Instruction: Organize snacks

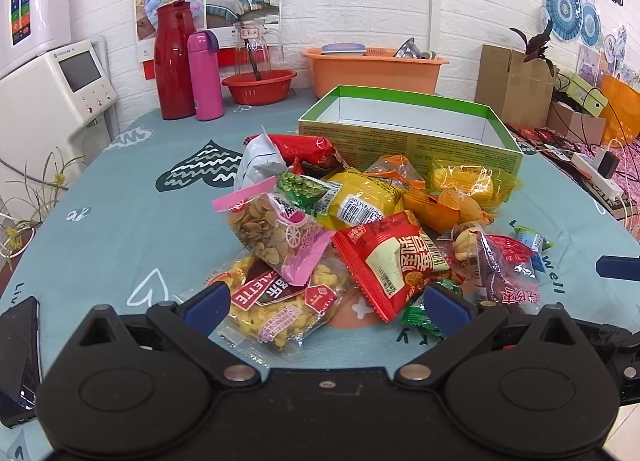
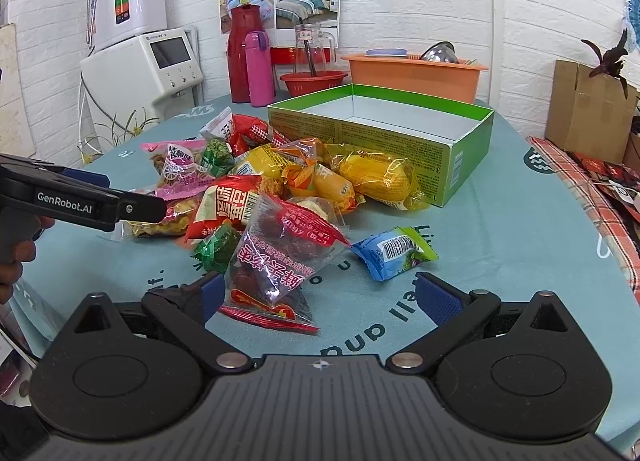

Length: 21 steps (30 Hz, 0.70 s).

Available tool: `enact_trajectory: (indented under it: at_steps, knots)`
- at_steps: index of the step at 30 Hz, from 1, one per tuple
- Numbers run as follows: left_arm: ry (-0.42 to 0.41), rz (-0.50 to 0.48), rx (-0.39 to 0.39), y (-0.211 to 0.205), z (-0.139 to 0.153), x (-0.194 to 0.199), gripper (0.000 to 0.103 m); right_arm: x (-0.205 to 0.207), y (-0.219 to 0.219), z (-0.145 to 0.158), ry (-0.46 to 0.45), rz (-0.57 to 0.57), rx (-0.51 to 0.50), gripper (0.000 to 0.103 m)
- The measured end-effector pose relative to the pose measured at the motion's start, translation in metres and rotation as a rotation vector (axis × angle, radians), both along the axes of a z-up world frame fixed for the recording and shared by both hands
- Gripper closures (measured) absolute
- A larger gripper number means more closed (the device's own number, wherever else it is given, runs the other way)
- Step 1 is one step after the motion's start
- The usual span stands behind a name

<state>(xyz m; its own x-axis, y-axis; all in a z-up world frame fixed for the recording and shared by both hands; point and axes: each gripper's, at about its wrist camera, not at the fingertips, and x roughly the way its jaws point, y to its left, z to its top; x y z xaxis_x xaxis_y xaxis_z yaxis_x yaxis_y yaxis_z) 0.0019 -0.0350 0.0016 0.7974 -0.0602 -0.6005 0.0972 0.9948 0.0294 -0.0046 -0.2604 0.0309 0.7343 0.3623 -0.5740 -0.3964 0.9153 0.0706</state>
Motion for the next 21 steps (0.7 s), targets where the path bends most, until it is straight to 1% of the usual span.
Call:
enact_trajectory:
  at_steps: [14, 17, 21]
  knots:
    - [0.001, -0.01, 0.009, -0.006, 0.0, 0.001, 0.0, 0.0, -0.005, -0.004, 0.012, -0.003, 0.022, 0.0]
    - [0.0, -0.03, -0.005, -0.009, 0.002, 0.003, 0.0, 0.001, -0.006, -0.005, 0.013, -0.007, 0.042, 0.0]
    - [-0.001, -0.108, -0.04, -0.023, 0.006, 0.004, 0.0, -0.003, -0.013, -0.008, -0.042, -0.007, 0.076, 0.0]
